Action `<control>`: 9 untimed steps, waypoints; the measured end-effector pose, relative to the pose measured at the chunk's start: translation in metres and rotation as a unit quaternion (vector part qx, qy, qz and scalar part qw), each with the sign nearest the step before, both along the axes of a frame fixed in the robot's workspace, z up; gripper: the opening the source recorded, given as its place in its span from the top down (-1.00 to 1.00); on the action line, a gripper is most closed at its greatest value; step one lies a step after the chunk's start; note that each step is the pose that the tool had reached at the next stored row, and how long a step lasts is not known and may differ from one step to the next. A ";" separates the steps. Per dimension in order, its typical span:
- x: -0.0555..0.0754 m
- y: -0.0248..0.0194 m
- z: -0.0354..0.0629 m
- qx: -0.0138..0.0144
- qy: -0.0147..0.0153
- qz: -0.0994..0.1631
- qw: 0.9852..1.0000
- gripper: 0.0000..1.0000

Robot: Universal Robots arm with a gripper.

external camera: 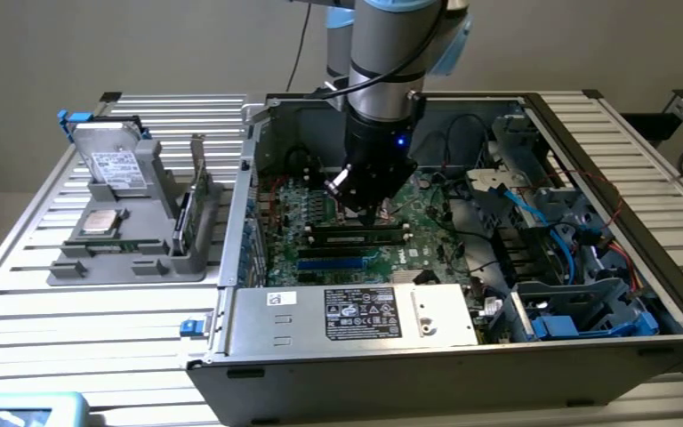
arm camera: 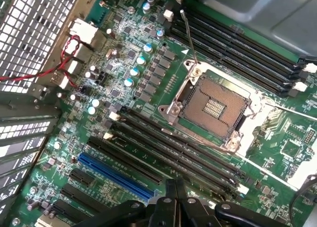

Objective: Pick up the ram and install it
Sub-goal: 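Press down the ram until it locks into place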

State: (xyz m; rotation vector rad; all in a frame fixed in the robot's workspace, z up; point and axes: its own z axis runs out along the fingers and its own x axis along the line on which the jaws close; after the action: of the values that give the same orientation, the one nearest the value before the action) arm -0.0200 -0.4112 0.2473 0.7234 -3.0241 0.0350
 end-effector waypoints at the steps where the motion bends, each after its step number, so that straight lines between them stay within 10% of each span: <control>1: 0.000 0.0000 -0.0001 0.000 0.000 -0.006 1.000 0.79; 9: 0.000 0.0001 -0.0002 -0.006 -0.001 -0.052 0.999 0.79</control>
State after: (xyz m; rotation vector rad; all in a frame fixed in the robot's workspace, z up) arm -0.0200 -0.4111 0.2471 0.5648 -3.0546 0.0520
